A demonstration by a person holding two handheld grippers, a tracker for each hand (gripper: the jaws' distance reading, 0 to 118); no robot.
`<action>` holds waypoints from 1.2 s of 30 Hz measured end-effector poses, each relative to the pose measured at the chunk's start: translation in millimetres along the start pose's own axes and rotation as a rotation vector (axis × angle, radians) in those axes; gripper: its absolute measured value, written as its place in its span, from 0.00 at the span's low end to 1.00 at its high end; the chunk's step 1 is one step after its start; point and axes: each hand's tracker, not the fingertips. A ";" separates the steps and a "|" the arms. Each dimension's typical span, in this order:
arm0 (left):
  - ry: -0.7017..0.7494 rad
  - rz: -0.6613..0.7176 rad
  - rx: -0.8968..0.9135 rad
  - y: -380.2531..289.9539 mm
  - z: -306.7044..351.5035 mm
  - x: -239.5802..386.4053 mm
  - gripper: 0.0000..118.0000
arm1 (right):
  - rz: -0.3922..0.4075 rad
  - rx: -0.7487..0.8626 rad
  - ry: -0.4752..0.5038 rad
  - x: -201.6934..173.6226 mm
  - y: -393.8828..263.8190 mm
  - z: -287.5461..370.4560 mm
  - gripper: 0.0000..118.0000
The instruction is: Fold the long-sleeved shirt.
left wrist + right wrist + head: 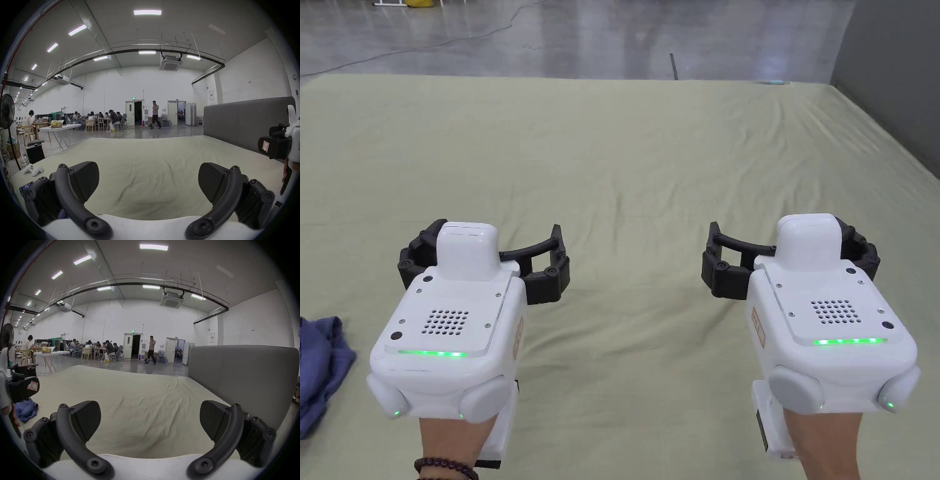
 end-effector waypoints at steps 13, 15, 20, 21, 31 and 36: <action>0.002 0.007 -0.004 -1.5 0.4 0.8 1.00 | -0.041 -0.007 -0.019 4.8 2.5 -1.7 1.00; 0.002 0.004 -0.004 -1.2 0.6 1.3 1.00 | -0.034 -0.014 -0.015 4.9 1.3 -1.6 1.00; 0.000 -0.006 -0.006 -1.1 -0.1 2.4 1.00 | -0.011 -0.012 -0.011 2.4 2.5 -2.1 1.00; 0.005 -0.009 -0.006 -1.4 -0.1 2.7 1.00 | -0.011 -0.015 -0.007 2.4 3.1 -1.9 1.00; 0.011 0.000 -0.009 -2.5 1.1 0.9 1.00 | -0.029 -0.024 -0.023 1.9 1.2 -1.9 1.00; 0.021 -0.003 -0.013 -4.8 0.3 -1.5 1.00 | -0.037 -0.034 -0.035 3.6 2.5 -2.9 1.00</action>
